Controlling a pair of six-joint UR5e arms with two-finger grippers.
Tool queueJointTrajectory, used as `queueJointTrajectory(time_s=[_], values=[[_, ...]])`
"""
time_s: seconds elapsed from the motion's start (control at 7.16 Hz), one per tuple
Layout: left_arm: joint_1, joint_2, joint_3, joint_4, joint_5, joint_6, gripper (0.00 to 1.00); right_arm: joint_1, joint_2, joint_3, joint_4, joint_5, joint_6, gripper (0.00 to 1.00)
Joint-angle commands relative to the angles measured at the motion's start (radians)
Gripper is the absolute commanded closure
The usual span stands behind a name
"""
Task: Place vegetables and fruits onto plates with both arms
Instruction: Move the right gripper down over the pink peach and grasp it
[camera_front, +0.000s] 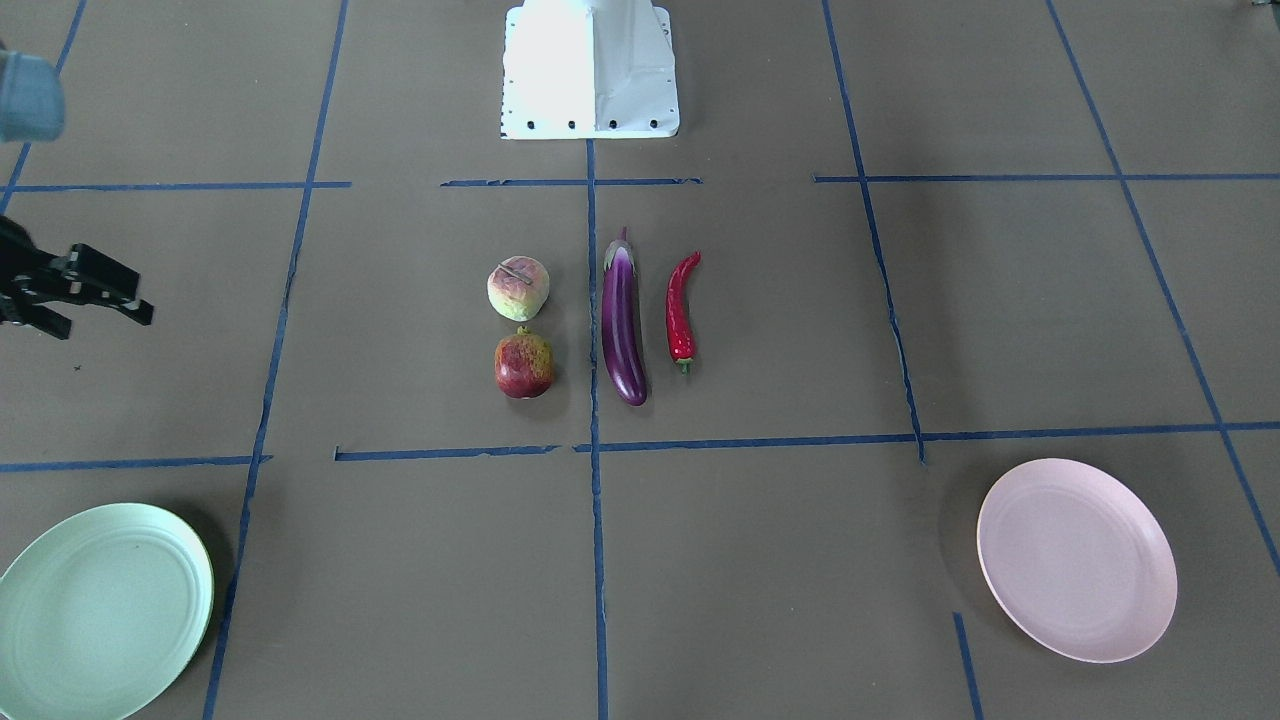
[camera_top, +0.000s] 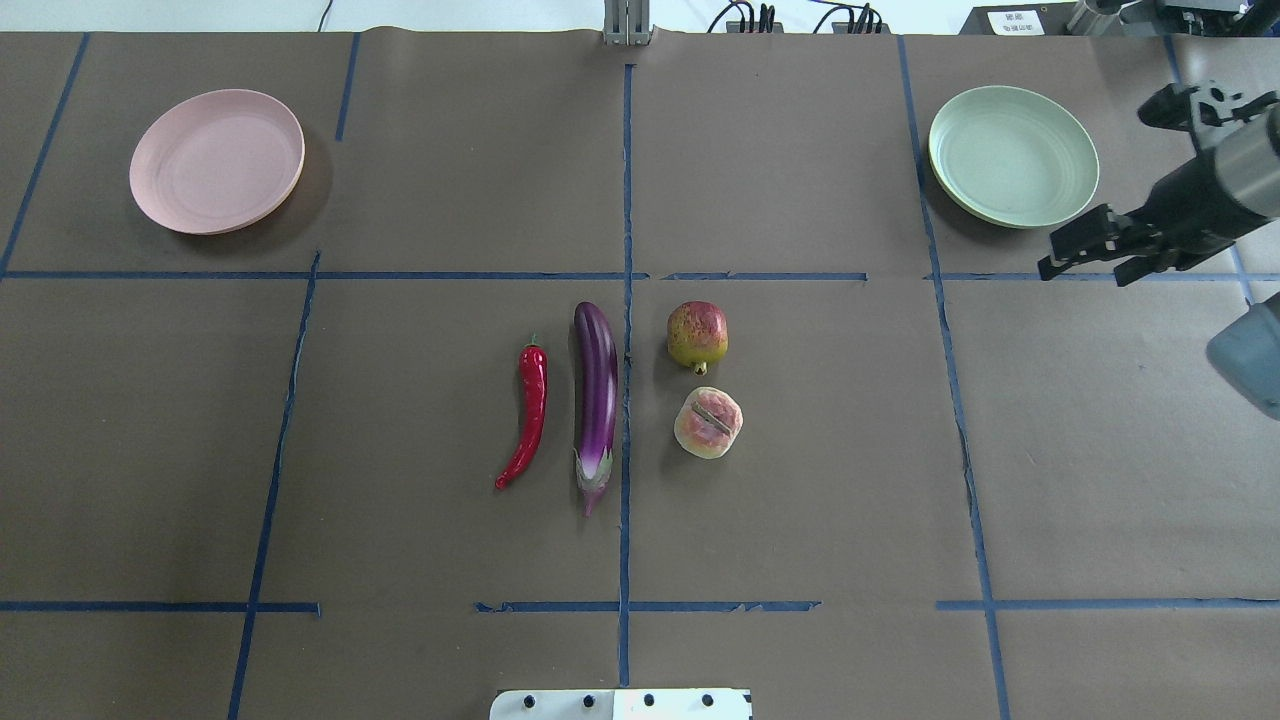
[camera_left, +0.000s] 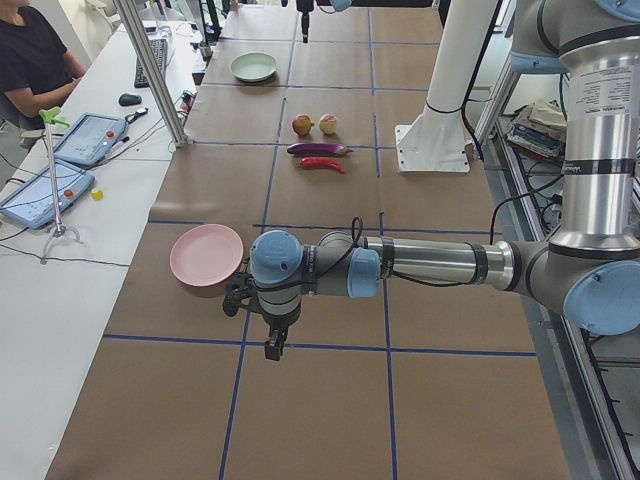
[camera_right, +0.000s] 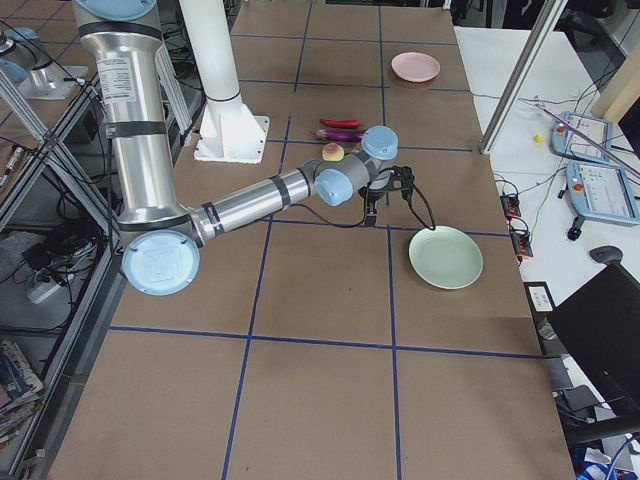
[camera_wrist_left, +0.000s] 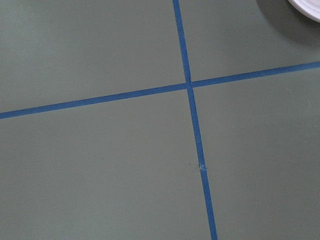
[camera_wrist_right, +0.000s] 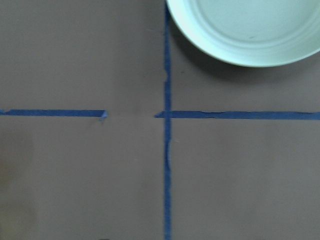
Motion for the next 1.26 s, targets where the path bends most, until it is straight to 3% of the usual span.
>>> queueJointTrajectory(time_s=[0.0,0.28,0.56,0.7,1.12], values=[[0.002,0.003,0.001,-0.074,0.001,-0.003,0.0,-0.242,0.149,0.071,0.001,-0.187,0.433,0.0],[0.002,0.012,-0.002,-0.085,0.0,-0.004,0.0,-0.405,0.26,0.056,-0.017,-0.283,0.649,0.0],[0.002,0.012,0.004,-0.085,0.0,-0.004,0.0,-0.54,0.399,0.048,-0.219,-0.494,0.72,0.01],[0.002,0.012,0.006,-0.085,0.0,-0.004,0.0,-0.594,0.405,0.045,-0.241,-0.551,0.724,0.01],[0.002,0.014,0.007,-0.085,0.0,-0.004,0.0,-0.604,0.417,-0.038,-0.26,-0.608,0.729,0.01]])
